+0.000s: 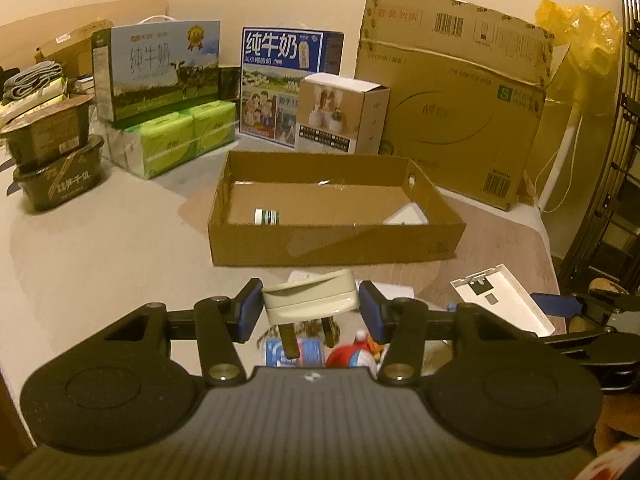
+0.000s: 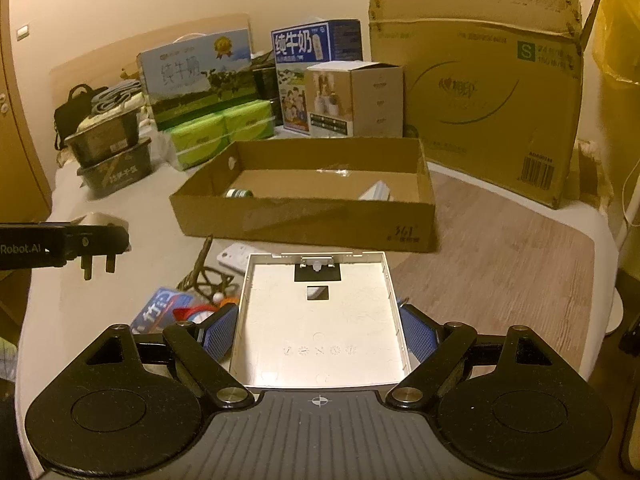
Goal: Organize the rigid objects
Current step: 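Carry the plug adapter and white plate in both grippers over the box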
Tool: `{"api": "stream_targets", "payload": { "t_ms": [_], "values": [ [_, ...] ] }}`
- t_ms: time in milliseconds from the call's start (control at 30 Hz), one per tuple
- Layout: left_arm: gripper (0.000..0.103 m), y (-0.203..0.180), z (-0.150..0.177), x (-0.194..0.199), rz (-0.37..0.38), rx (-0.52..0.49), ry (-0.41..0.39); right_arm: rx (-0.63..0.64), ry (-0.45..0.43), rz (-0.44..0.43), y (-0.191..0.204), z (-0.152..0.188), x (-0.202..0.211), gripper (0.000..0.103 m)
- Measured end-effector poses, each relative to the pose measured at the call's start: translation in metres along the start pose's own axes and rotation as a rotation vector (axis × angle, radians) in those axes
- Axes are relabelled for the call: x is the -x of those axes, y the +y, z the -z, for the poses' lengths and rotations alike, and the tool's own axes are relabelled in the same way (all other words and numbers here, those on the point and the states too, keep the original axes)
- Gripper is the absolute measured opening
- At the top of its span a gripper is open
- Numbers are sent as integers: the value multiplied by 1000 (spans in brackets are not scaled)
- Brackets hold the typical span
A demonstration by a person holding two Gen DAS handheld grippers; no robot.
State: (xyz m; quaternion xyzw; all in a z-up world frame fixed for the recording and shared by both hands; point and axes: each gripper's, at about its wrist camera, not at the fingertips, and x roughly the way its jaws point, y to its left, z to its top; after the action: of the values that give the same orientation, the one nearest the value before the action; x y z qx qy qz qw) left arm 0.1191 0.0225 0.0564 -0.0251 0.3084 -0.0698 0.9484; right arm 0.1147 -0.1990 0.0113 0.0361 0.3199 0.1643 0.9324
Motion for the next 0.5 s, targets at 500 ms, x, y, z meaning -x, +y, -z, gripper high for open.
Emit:
{"api": "stream_targets", "payload": {
  "t_ms": [500],
  "values": [
    [48,11,-57,-36,2,-51,-21,1,-26,-29,-20,-68,-33,85]
  ]
}}
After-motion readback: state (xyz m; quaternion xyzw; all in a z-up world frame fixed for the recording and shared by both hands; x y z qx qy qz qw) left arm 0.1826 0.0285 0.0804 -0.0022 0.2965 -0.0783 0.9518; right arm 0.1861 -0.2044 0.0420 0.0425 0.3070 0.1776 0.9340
